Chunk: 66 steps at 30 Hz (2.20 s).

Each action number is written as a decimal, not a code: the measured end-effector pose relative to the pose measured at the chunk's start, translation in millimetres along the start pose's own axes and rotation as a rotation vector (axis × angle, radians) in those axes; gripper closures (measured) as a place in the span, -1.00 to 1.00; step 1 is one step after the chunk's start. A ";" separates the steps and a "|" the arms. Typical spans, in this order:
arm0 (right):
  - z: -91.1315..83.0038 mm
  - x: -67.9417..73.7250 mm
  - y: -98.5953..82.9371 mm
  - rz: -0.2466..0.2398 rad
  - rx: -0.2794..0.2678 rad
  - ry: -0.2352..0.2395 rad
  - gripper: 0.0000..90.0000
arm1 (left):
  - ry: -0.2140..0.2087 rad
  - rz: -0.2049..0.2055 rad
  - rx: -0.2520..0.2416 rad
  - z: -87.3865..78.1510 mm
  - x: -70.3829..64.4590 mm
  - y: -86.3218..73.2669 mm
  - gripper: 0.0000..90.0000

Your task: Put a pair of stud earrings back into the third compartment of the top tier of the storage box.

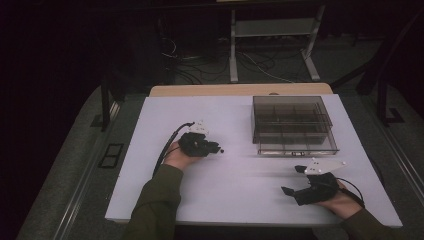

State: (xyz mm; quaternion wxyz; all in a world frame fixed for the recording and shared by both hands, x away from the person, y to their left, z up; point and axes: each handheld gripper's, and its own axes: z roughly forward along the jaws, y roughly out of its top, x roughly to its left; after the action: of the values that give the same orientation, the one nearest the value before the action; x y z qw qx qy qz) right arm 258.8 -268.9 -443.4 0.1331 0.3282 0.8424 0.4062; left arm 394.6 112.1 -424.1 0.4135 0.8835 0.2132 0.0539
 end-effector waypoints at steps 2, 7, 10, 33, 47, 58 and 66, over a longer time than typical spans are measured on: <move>0.0 0.1 0.0 -0.001 0.001 0.001 -0.74 | -0.006 0.000 -0.008 -1.4 -0.9 2.0 0.71; 0.3 0.2 -0.1 -0.001 0.004 0.004 -0.74 | -0.022 0.004 -0.039 -5.3 -7.7 11.0 0.71; 1.1 0.9 -0.2 -0.007 0.010 0.010 -0.74 | -0.033 0.010 -0.052 -6.9 -11.6 16.2 0.71; 1.9 2.1 0.1 -0.007 0.015 0.022 -0.74 | -0.109 0.051 -0.117 -0.8 -36.1 59.4 0.71; 0.5 2.4 0.1 -0.007 0.009 0.026 -0.74 | -0.151 0.105 -0.140 15.9 -49.6 98.8 0.71; 0.8 3.2 -0.3 -0.007 0.009 0.026 -0.74 | -0.192 0.125 -0.169 35.5 -58.7 126.1 0.71; 0.6 3.0 -0.6 -0.009 0.010 0.028 -0.74 | -0.224 0.132 -0.185 54.6 -61.7 145.4 0.71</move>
State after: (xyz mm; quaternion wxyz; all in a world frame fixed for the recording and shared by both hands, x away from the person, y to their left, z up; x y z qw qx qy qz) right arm 256.6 -266.8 -444.1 0.1212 0.3192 0.8478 0.4058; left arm 402.0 -34.9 -345.1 0.5100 0.8541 0.1015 0.0013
